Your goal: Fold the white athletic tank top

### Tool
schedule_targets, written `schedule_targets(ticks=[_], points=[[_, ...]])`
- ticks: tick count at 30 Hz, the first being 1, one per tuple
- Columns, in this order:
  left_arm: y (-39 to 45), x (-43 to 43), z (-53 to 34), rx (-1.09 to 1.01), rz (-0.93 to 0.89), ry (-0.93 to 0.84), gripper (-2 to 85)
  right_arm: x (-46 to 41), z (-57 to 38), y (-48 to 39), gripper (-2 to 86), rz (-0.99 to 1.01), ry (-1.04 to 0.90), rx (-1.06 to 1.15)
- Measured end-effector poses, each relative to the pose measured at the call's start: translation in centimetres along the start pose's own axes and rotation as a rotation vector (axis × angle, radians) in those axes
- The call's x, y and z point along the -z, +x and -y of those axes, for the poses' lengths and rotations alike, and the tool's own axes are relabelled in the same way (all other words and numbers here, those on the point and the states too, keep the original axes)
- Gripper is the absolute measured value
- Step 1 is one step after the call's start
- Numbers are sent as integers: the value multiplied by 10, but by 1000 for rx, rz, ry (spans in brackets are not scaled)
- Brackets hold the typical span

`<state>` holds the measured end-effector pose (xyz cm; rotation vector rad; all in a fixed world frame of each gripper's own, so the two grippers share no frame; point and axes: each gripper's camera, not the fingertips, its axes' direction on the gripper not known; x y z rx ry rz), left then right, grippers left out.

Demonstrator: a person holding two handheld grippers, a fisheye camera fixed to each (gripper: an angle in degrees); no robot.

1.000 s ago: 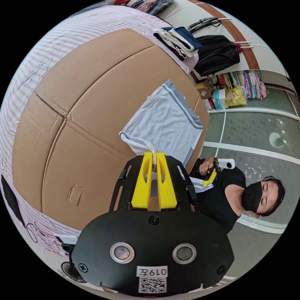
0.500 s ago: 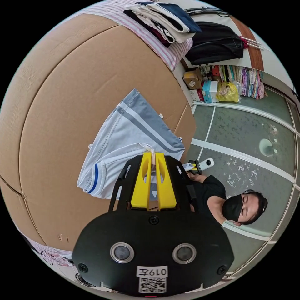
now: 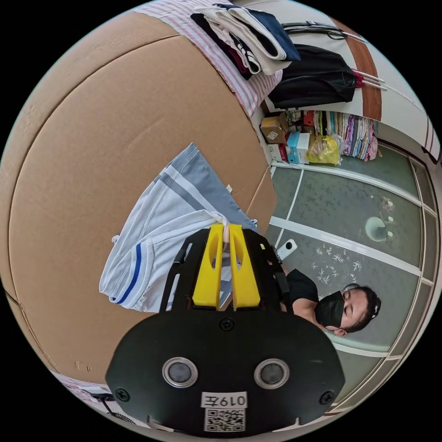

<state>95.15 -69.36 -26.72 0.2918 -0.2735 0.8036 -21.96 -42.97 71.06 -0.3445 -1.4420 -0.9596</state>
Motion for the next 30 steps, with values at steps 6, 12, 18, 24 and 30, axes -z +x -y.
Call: schedule_targets(ticks=[6, 12, 18, 24, 30], points=[[15, 7, 0, 23, -33, 45, 36, 19, -24, 19, 12, -40, 12, 7], [41, 16, -7, 19, -74, 98, 101, 29, -50, 42, 6, -18, 5, -51], [64, 18, -16, 53, -134, 157, 144, 38, -72, 60, -1, 7, 6, -88], [87, 10, -28, 162, -36, 85, 53, 46, -92, 76, -3, 37, 3, -117], [166, 12, -32, 139, 261, -78, 49, 49, -108, 74, -3, -9, 0, -85]])
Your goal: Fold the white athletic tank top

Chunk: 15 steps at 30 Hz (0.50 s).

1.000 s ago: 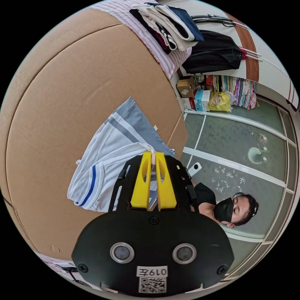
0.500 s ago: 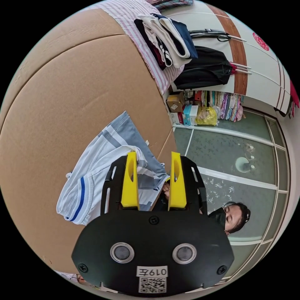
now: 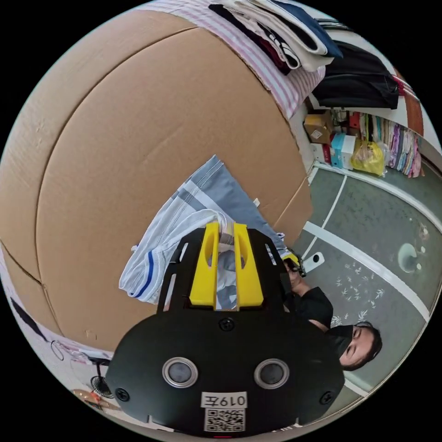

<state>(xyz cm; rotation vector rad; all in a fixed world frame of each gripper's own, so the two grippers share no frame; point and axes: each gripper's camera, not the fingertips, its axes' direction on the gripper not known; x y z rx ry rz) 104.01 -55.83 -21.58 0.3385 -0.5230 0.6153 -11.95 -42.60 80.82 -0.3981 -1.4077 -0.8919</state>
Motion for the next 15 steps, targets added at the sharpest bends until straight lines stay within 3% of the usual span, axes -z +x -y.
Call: schedule_targets(ticks=[5, 8, 12, 15], points=[[67, 1, -21, -21, 410, -271, 60, 4, -11, 6, -3, -7, -1, 7], [95, 15, -50, -65, 513, -222, 31, 7, -16, 13, -2, 7, -7, 4], [114, 28, -114, -198, 353, -30, 18, 11, -23, 20, -2, 28, -7, 11], [135, 19, -204, -492, 91, 203, 12, 12, -25, 25, -1, 38, -16, 32]])
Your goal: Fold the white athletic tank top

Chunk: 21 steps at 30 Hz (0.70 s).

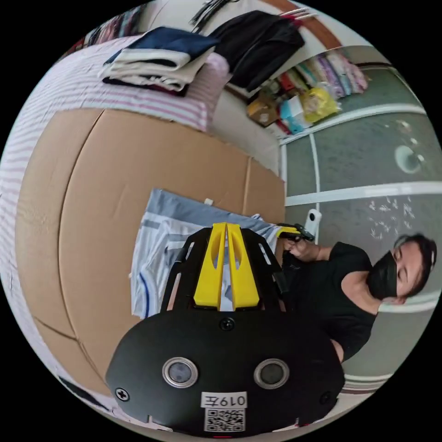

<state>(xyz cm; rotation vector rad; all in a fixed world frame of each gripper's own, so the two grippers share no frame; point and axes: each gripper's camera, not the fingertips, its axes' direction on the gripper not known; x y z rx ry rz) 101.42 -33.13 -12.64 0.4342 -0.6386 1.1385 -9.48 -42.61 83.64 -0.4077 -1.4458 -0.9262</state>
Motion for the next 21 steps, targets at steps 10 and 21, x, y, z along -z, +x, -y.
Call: schedule_targets(ticks=[10, 21], points=[[238, -96, -334, -401, 68, 649, 20, 4, -5, 14, 2, 7, -25, 37], [468, -235, -475, -138, 891, 412, 42, 1, 7, 30, -2, 48, -47, -43]])
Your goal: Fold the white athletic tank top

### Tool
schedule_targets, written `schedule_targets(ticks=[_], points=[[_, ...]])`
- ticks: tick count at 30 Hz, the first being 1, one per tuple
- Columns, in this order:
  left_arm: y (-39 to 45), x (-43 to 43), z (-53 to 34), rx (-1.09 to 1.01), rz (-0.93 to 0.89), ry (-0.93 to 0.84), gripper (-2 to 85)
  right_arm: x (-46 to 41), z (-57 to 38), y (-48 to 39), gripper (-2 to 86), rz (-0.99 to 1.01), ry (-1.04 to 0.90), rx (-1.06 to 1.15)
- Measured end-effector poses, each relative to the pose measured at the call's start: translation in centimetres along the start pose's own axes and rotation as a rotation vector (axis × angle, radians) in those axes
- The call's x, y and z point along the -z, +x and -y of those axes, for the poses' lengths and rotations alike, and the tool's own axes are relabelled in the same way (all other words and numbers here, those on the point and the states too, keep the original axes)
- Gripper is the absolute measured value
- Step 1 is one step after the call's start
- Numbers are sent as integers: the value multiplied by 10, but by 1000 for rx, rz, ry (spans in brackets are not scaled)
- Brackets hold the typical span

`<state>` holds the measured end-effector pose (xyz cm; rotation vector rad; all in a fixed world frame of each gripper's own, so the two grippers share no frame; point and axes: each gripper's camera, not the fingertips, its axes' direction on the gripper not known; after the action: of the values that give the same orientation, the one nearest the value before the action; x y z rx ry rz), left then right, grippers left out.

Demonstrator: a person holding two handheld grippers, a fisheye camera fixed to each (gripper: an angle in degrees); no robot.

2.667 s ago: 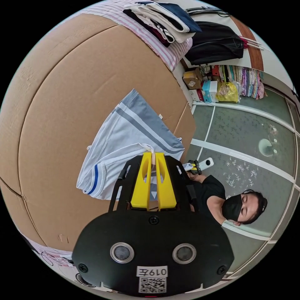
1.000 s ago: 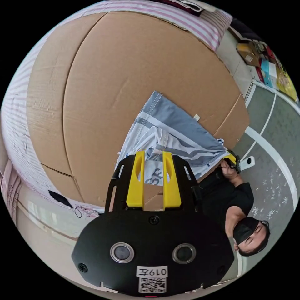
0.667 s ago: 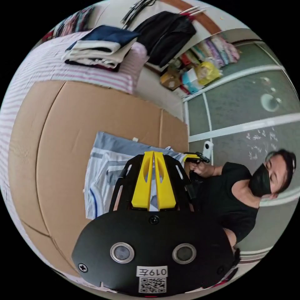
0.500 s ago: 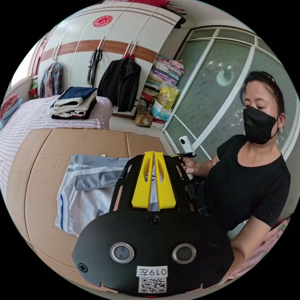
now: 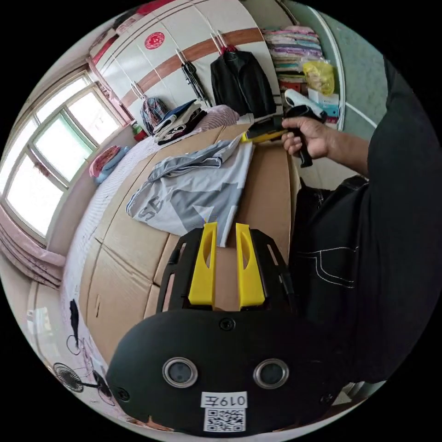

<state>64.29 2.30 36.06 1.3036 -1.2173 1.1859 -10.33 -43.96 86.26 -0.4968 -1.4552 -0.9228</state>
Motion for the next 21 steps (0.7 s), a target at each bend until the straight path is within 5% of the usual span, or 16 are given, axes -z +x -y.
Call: schedule_targets(ticks=[4, 21], points=[[56, 15, -1, -108, 195, -130, 21, 1, 5, 2, -3, 68, 14, -7], [139, 115, -2, -73, 160, -148, 11, -16, 36, 7, -4, -40, -9, 154]])
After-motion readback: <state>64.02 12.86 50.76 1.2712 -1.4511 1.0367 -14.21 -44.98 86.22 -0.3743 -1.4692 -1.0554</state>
